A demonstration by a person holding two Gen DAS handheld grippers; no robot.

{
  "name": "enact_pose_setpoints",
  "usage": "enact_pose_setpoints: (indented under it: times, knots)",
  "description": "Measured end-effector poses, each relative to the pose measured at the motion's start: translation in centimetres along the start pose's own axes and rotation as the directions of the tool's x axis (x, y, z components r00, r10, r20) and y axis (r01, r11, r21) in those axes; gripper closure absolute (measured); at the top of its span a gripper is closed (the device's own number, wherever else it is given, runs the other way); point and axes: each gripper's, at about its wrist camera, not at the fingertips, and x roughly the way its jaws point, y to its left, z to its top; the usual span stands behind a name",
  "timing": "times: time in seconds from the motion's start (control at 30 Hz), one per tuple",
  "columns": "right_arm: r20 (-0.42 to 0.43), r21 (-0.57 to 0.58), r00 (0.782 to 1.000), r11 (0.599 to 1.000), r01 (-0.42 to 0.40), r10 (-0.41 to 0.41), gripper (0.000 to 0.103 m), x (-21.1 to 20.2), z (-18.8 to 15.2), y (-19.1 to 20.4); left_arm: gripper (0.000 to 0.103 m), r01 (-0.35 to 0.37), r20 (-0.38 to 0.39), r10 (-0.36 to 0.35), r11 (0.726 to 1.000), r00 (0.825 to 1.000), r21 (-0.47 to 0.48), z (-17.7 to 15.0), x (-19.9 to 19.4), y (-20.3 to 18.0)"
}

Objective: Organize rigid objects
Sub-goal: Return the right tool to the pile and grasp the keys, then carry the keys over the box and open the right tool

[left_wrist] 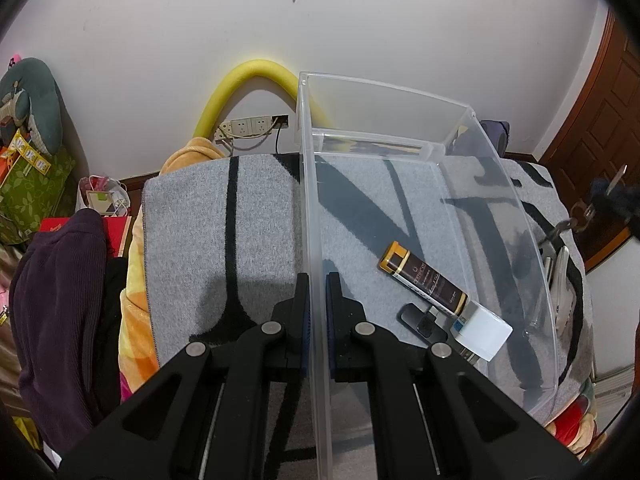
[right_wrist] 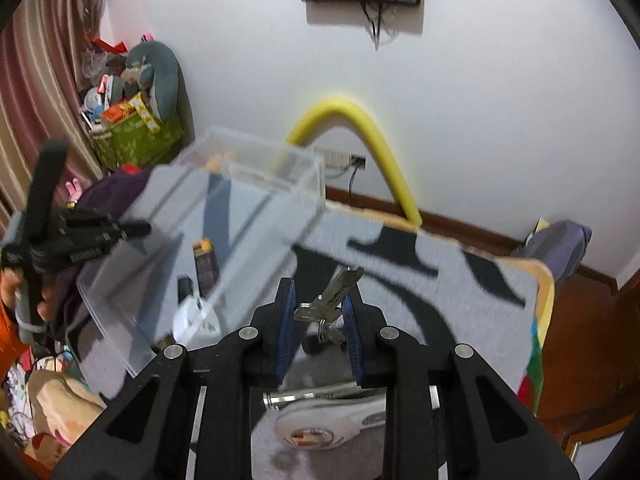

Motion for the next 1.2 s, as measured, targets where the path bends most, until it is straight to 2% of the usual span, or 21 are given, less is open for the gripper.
enact_pose_setpoints:
  times: [0.33,0.5,0.63,0.83,1.03,1.2]
  knots:
    - [0.173,-0.033,0.984,0.998,-0.049,0.054,0.082,-3.6,5.7,3.1,0.098,0.004,0.001,-0.004,1.0,1.0,-0.005,0.0,0.0,0.0]
    - [0.188,-0.066,0.979,0.995,-0.072,0.083,0.082,-2.8,7.0,5.5,0.098,0.007,0.003,-0.007,1.0,1.0,-0.008,0.0,0.1,0.0]
    - [0.143,-0.084,0.984,0.992,-0.094,0.106,0.082,-0.2,7.0,7.0,0.098,0.007,0.003,-0.007,1.0,1.0,-0.008,0.0,0.1,0.0]
    - [-0.006,-0.102,0.998,0.992,-0.069,0.069,0.082,6.5,6.2,8.7,0.098,0.007,0.003,-0.007,1.0,1.0,-0.009,0.0,0.1,0.0]
    - [-0.112,-0.087,0.992,0.994,-0.069,0.06,0.082,10.9,5.3,8.7,0.098,0.007,0.002,-0.007,1.0,1.0,-0.008,0.0,0.1,0.0]
    - [-0.155,-0.134,0.987,0.989,-0.055,0.034,0.08,12.1,4.9,9.6,0.098,0.007,0.003,-0.007,1.0,1.0,-0.007,0.0,0.1,0.0]
